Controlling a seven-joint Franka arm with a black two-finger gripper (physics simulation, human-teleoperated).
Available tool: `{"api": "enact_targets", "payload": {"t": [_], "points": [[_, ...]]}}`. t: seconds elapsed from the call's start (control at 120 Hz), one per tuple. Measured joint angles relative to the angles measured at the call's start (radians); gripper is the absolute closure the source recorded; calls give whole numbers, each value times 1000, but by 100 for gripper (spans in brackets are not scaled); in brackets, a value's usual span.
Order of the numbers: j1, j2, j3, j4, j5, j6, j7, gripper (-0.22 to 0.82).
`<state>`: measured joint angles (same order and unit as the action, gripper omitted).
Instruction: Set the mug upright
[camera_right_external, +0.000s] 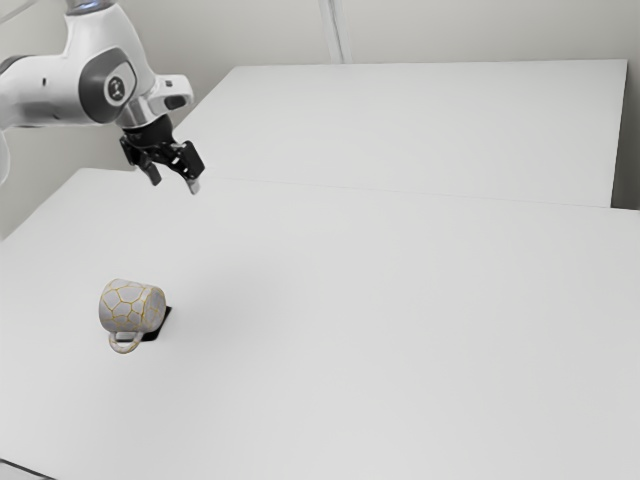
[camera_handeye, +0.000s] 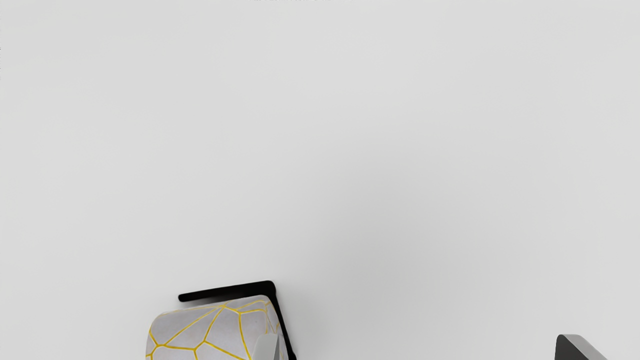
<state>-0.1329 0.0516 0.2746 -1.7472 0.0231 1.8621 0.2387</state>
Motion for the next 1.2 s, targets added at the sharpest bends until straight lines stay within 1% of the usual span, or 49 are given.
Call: {"api": "enact_targets", "payload": {"t": [0.042,0.108,0.15,0.192,0.258,0.325,0.408,0.508,0.625,0.7,0.9,1.2], "points": [[-4,-14,3,-22,-1,7,3,0],[-24,-93,11,-118,-2,27,7,0],[-44,-126,33,-159,-9,36,12,0],[-47,-137,67,-180,-38,39,24,0],[-8,-118,123,-191,-100,37,57,0],[36,-82,163,-185,-145,29,96,0],[79,-50,203,-183,-179,21,152,0],[123,12,245,-174,-237,5,226,0],[94,85,256,-150,-313,-27,313,0],[101,108,257,-141,-359,-52,367,0],[180,138,263,-139,-417,-96,484,0],[317,250,273,-75,-478,-176,625,0]]}}
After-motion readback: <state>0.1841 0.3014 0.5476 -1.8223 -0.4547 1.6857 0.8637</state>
